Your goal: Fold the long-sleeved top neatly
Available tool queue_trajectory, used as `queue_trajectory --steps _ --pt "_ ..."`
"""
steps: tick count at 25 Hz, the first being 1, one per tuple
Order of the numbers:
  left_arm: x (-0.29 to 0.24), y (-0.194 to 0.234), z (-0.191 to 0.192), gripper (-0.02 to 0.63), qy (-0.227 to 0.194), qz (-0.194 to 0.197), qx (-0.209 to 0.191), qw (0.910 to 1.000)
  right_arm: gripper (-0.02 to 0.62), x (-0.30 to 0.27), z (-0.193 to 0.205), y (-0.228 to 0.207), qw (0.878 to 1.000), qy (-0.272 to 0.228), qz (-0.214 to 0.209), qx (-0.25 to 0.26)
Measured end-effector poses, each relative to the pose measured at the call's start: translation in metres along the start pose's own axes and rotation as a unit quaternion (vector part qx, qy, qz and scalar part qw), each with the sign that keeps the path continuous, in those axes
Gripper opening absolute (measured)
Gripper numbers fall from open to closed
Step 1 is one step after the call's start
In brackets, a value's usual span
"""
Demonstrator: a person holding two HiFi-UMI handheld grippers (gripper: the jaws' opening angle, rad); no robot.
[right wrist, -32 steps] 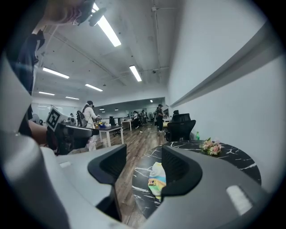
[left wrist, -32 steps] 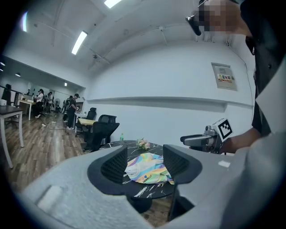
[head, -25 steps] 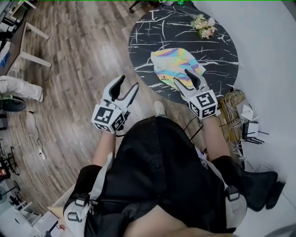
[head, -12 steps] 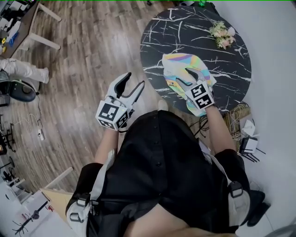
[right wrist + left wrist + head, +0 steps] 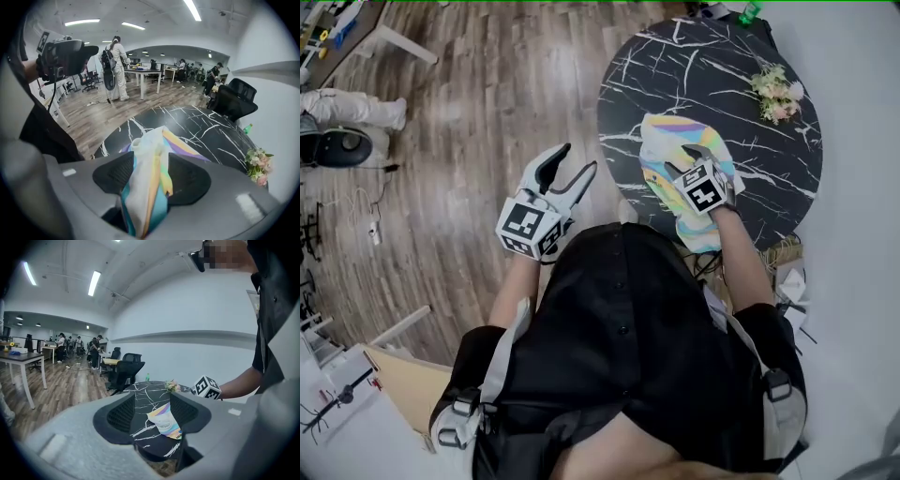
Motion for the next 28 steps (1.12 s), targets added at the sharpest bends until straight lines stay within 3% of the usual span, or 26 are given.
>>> queue_trajectory --steps 6,9,12,18,24,28 --pt "-0.020 -0.008 0.005 0.244 0.019 0.004 0.000 0.9998 0.221 -0.017 0.012 -0.002 0.999 0.034 -0.037 0.004" --pt "-0.030 -0.012 0.008 0.244 0.027 0.016 0.000 0.9995 0.157 -0.018 0.012 -0.003 0.999 0.033 -0.040 0.003" --pt "-0.039 -0.014 0.013 0.242 0.039 0.034 0.001 0.9987 0.051 -0.011 0.009 -0.001 0.999 0.020 -0.027 0.004" --pt "-0.067 -0.010 0.019 0.228 0.067 0.097 -0.015 0.9929 0.029 0.027 -0.007 -0.007 0.998 -0.040 0.031 -0.025" --pt "-0.121 -0.023 0.021 0.222 0.108 0.201 -0.061 0.9718 0.029 0.092 0.002 -0.019 0.988 -0.081 0.112 -0.073" --pt "-0.161 -0.048 0.028 0.222 0.134 0.275 -0.101 0.9467 0.029 0.128 0.032 -0.017 0.979 -0.060 0.176 -0.081"
Point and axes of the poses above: the fingertips, and each gripper's own axes: x backward along the fingers, y to its left, z out of its underside, the point moved 2 cm from there along x, backward along the fingers, and after that the axes turned 3 degrees about -z, right-handed, at the moved point
